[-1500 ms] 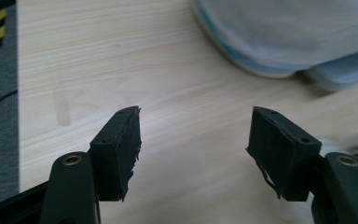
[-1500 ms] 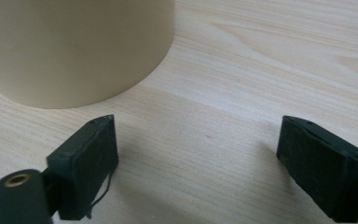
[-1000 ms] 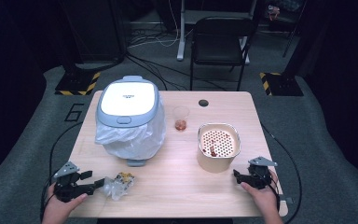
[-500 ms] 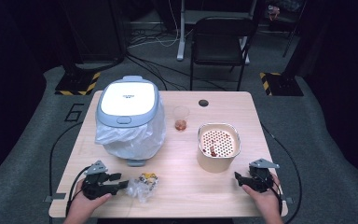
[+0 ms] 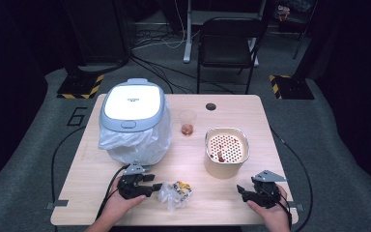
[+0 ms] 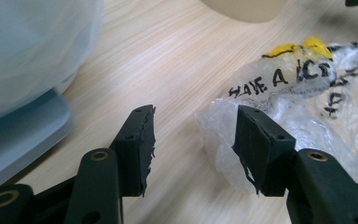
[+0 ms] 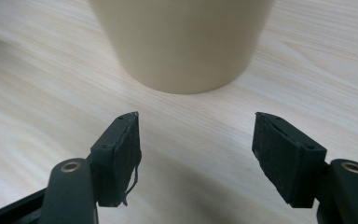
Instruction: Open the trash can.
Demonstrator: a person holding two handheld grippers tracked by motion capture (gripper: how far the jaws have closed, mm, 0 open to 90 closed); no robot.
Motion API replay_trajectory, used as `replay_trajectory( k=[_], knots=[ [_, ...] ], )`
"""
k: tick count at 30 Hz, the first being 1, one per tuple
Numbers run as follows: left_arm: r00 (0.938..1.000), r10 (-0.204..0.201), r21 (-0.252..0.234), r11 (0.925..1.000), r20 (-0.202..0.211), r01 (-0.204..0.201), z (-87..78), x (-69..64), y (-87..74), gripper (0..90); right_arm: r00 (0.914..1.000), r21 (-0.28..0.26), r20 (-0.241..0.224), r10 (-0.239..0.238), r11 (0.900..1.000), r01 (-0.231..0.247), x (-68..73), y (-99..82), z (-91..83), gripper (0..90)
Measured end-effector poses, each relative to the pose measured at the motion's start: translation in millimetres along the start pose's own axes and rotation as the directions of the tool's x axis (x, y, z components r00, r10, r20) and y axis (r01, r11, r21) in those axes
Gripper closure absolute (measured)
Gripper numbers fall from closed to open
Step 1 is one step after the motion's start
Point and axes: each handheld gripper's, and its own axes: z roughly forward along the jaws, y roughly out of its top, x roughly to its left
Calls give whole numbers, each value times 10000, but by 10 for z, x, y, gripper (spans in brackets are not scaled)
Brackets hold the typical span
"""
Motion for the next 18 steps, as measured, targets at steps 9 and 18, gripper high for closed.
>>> replay_trajectory(
  k=[9,18],
  knots=[
    [9984,-222,-738,9971,-515,184,-315,126,18,479,9911,-582,-1157,-661,9965,596,374,96,-94,325],
    [9835,-892,-985,9924,-1572,743,-424,413,-25,602,9510,-1010,-2485,-1840,9814,1635,802,321,78,294]
  ],
)
